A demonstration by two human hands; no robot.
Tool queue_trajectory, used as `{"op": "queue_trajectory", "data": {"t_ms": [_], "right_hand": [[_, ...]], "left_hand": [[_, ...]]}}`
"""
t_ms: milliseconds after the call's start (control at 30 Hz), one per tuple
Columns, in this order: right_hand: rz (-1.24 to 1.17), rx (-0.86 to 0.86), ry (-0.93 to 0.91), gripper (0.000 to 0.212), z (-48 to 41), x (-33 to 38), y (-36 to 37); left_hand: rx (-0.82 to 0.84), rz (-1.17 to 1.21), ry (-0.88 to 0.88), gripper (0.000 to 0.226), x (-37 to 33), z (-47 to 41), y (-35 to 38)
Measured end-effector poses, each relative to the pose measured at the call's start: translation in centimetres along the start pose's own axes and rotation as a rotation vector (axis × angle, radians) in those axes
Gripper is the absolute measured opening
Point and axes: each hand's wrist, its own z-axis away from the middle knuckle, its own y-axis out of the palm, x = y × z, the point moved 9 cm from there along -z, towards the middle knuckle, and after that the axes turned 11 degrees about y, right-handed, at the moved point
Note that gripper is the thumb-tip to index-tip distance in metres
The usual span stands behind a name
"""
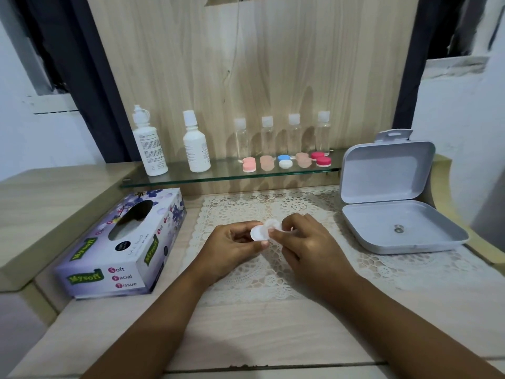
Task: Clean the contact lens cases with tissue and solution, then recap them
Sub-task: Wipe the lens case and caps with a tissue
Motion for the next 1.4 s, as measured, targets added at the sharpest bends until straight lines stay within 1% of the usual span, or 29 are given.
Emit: {"op": "queue_trajectory", "data": {"t_ms": [100,300,400,467,633,700,800,867,1033,1133,1200,1333,1400], "right_hand": [[0.083,0.044,-0.070,0.032,0.1,1.3,0.4],[0.173,0.058,0.008,0.037,-0.1,0.5,0.2],[0.141,0.100,-0.067,0.037,0.1,1.7,0.6],[0.150,0.111,-0.112,0.038,0.3,2.2,0.8],[0.183,0.094,-0.012,0.037,-0.2,0.8,0.4],[0.178,0.096,-0.016,0.036,-0.1,0.8,0.4],[0.167,0.128,-0.084,0.035,0.3,1.8,0.9],[0.167,0.135,-0.091,0.036,0.4,1.8,1.0],[0.194,0.088,-0.003,0.036,-0.2,0.5,0.2],[0.203,0.106,-0.038,0.030,0.1,0.7,0.5],[0.199,0.109,-0.044,0.030,0.2,0.7,0.5],[0.223,0.057,0.062,0.036,-0.2,-0.7,-0.3],[0.234,0.059,0.082,0.036,-0.2,-1.1,-0.3]], "left_hand": [[0.032,-0.051,0.042,0.035,-0.4,0.0,0.2],[0.043,-0.077,0.005,0.033,-0.1,0.1,0.4],[0.086,-0.131,0.036,0.027,-0.6,0.2,0.9],[0.094,-0.163,0.042,0.026,-0.9,0.2,1.0],[0.093,-0.189,0.030,0.024,-0.8,0.3,0.9],[0.096,-0.187,0.032,0.027,-0.8,0.3,0.9],[0.101,-0.179,0.042,0.027,-1.0,0.3,1.0],[0.100,-0.180,0.044,0.027,-1.1,0.3,1.1],[0.057,-0.134,0.021,0.033,-0.4,0.1,0.5],[0.027,-0.128,0.027,0.034,-0.3,0.0,0.0],[0.013,-0.108,0.023,0.033,-0.2,0.0,-0.1],[-0.033,-0.013,-0.037,0.032,0.2,0.0,-0.3],[-0.039,0.001,-0.045,0.032,0.3,0.0,-0.3]]}}
